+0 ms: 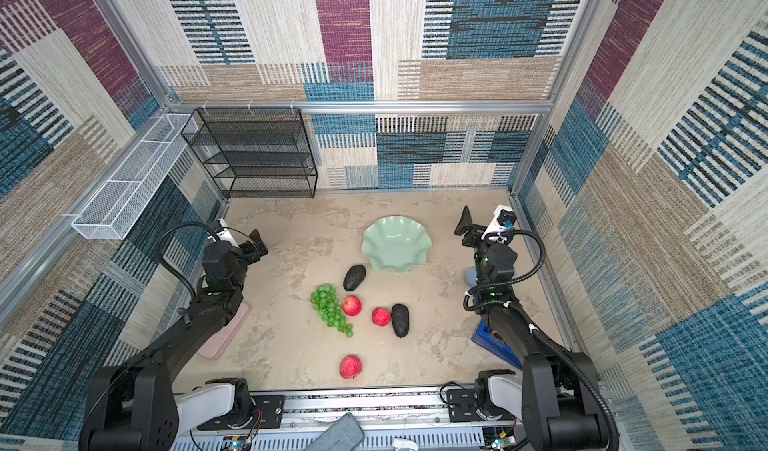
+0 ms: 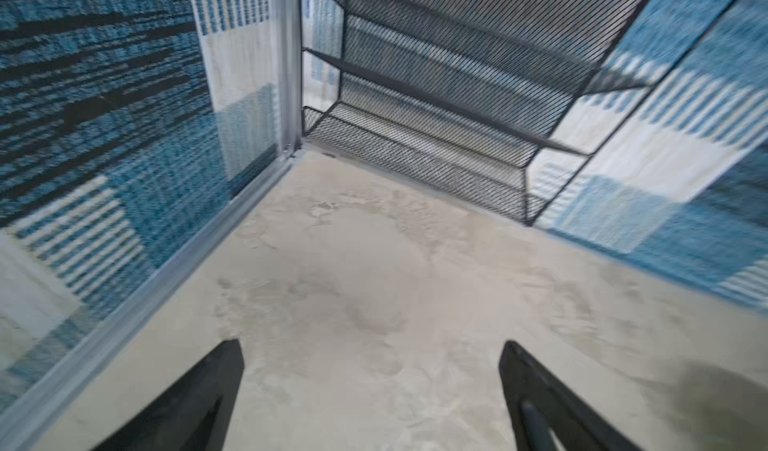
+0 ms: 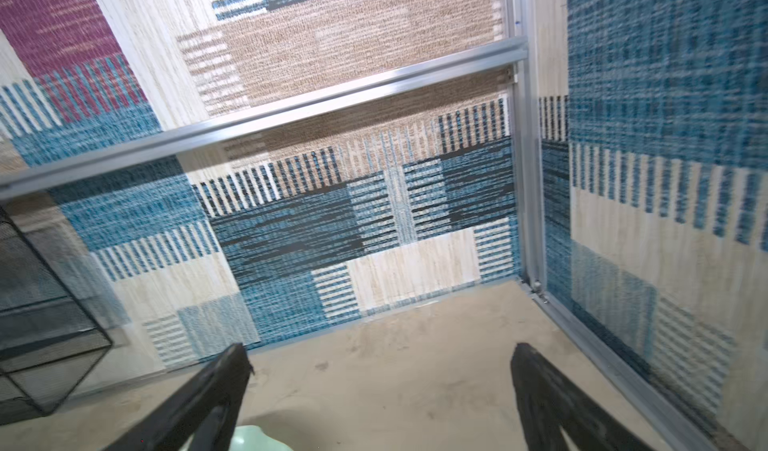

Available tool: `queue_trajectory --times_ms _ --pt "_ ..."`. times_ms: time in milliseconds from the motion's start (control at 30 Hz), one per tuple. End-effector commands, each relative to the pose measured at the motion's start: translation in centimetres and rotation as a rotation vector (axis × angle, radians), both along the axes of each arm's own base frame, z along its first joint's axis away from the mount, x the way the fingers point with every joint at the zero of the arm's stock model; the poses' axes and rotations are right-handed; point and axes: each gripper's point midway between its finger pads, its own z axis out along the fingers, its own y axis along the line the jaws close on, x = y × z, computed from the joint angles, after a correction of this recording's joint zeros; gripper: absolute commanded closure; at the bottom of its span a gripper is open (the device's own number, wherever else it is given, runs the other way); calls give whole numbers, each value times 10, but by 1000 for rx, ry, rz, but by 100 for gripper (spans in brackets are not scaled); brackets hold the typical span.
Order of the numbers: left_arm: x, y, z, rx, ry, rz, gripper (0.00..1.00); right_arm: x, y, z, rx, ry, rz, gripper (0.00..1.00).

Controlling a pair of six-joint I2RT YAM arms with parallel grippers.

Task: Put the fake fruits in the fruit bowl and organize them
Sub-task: 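Grasp the avocado nearest the apples with the right gripper while the left arm advances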

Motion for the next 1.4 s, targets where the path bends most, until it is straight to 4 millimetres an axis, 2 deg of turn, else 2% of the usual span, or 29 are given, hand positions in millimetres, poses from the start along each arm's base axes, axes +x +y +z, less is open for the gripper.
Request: queue_trajectory --times_ms 0,67,133,200,300,367,500,633,767,867,1033,1167,1367 --pt "-12 -68 33 -215 -133 -365 1 -1 46 -48 59 213 270 0" --pt "-24 -79 46 -269 -126 -423 1 -16 72 -51 83 200 423 0" --pt "-35 -75 48 -259 -53 -395 4 -25 85 -56 110 243 460 2" --pt "-50 -62 44 -213 47 -322 8 -31 101 -73 74 361 448 3" --pt "-69 -39 28 -135 190 -202 7 -52 121 -110 41 550 459 5" --pt "-76 -40 34 -81 252 -228 7 -72 135 -131 35 638 496 7" --pt "-84 -35 32 -34 351 -214 7 -105 156 -156 33 747 524 11" --pt "-83 -28 9 -89 342 -156 7 -126 168 -175 14 840 522 15" --pt "-84 -33 12 -111 336 -181 8 -140 174 -188 -3 890 514 19" --pt "-87 -29 10 -118 355 -163 8 -149 186 -195 -5 922 559 27" --pt "-90 -33 4 -144 375 -190 8 -165 203 -212 -16 982 587 28" --pt "-89 -35 4 -153 376 -199 8 -170 210 -221 4 1006 596 30" --pt "-89 -36 5 -169 369 -212 8 -168 208 -236 21 1023 552 37"
